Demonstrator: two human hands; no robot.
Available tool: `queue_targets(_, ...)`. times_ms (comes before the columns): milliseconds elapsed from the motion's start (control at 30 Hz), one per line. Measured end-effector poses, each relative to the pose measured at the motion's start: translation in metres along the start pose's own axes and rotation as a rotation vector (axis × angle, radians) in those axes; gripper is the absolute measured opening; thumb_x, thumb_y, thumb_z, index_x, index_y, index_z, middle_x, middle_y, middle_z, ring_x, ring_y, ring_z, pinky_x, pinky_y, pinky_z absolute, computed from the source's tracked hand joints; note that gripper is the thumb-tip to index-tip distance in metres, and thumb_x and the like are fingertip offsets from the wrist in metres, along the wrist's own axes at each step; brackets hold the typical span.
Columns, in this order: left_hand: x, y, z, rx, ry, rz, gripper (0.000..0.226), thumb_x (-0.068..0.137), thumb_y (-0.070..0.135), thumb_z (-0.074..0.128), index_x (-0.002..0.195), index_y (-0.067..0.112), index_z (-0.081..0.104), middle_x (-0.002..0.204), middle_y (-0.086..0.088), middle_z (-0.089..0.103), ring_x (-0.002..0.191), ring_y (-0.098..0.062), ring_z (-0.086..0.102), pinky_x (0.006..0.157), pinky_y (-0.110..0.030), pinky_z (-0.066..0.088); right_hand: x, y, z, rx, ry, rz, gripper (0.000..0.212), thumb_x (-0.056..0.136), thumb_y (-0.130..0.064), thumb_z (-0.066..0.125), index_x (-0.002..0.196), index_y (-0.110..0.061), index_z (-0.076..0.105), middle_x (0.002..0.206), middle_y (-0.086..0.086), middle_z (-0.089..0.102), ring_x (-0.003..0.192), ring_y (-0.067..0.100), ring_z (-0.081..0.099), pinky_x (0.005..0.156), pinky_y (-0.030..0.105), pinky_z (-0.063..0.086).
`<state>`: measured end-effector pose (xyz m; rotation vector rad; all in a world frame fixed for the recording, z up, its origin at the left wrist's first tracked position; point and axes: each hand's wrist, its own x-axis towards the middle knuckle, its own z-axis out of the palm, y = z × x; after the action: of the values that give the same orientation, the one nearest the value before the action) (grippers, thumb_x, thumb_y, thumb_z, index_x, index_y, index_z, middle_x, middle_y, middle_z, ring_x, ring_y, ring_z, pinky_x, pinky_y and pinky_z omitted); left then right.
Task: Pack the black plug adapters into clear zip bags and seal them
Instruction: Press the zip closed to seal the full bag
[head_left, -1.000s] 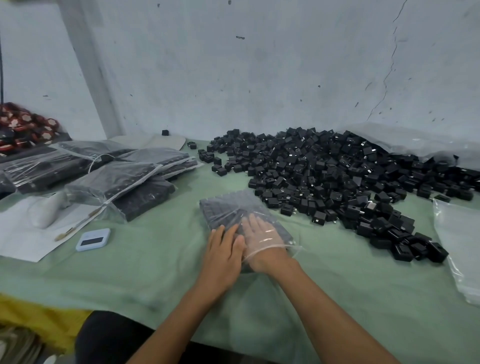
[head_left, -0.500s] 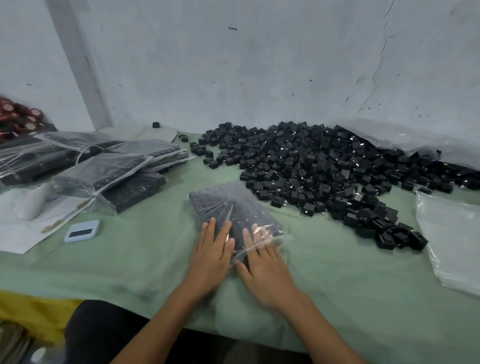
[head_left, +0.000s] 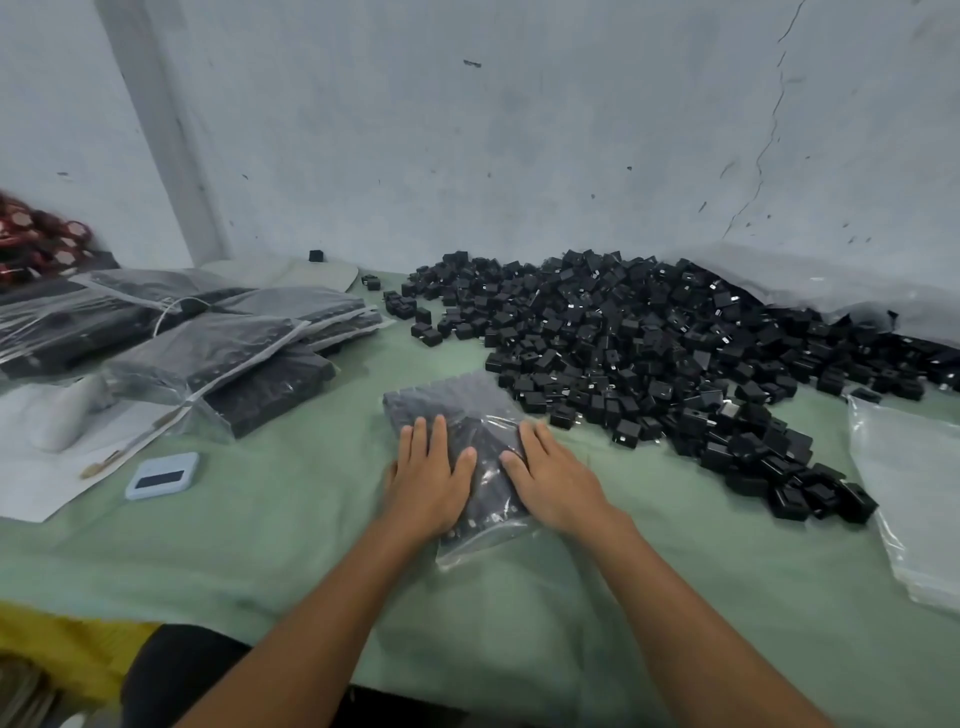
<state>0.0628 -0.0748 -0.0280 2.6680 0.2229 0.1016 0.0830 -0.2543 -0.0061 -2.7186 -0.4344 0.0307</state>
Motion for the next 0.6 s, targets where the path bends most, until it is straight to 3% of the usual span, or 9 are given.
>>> queue_targets(200, 0.005, -0.009, 0.002, -0.226, -0.021, 0.140, 0.074, 0.099, 0.058, 0.037, 0.159, 0.026, 0.007, 0.167, 0.004, -0.006, 0.151, -0.012, -0.014, 0.122, -0.036, -0.003, -0.020, 0.008, 0.020, 0.031, 0.123, 0.075, 0.076, 0.098, -0.064, 0.016, 0.159, -0.018, 0.009, 0.166, 0.003, 0.010, 0.150, 0.021, 0.021, 0.117, 0.038, 0.026)
queue_targets(300, -0.007, -0.006, -0.004, -0.416, 0.099, 0.150, 0.064, 0.098, 0.046, 0.052, 0.154, 0.024, 0.030, 0.163, 0.001, 0.024, 0.150, -0.015, 0.018, 0.124, -0.042, 0.018, -0.041, 0.012, 0.026, 0.075, 0.218, 0.080, 0.071, 0.099, -0.061, 0.020, 0.158, -0.021, 0.016, 0.165, -0.002, 0.017, 0.147, 0.019, 0.026, 0.114, 0.036, 0.030)
queue_targets(400, -0.029, -0.007, -0.012, -0.408, 0.276, 0.072, 0.047, 0.093, 0.036, 0.062, 0.137, 0.024, 0.048, 0.133, 0.005, 0.055, 0.120, -0.015, 0.054, 0.105, -0.038, 0.044, -0.053, 0.016, 0.025, 0.198, 0.284, 0.076, 0.059, 0.101, -0.054, 0.030, 0.152, -0.025, 0.032, 0.154, -0.005, 0.038, 0.139, 0.016, 0.037, 0.111, 0.034, 0.034)
queue_targets(500, -0.056, -0.021, -0.026, -0.348, 0.333, -0.013, 0.012, 0.089, 0.035, 0.066, 0.092, 0.029, 0.056, 0.080, 0.012, 0.062, 0.076, -0.015, 0.061, 0.070, -0.032, 0.046, -0.059, 0.023, 0.022, 0.262, 0.394, 0.155, 0.046, 0.100, -0.046, 0.042, 0.139, -0.024, 0.050, 0.128, -0.003, 0.060, 0.116, 0.019, 0.051, 0.103, 0.035, 0.038)
queue_targets(600, -0.084, -0.040, -0.033, -0.080, 0.218, 0.030, 0.040, 0.091, 0.046, 0.058, 0.061, 0.022, 0.051, 0.056, 0.006, 0.052, 0.066, -0.024, 0.059, 0.062, -0.035, 0.042, -0.064, 0.030, 0.021, 0.261, 0.406, 0.237, 0.041, 0.098, -0.046, 0.046, 0.130, -0.024, 0.059, 0.114, -0.004, 0.067, 0.107, 0.022, 0.055, 0.101, 0.038, 0.038)
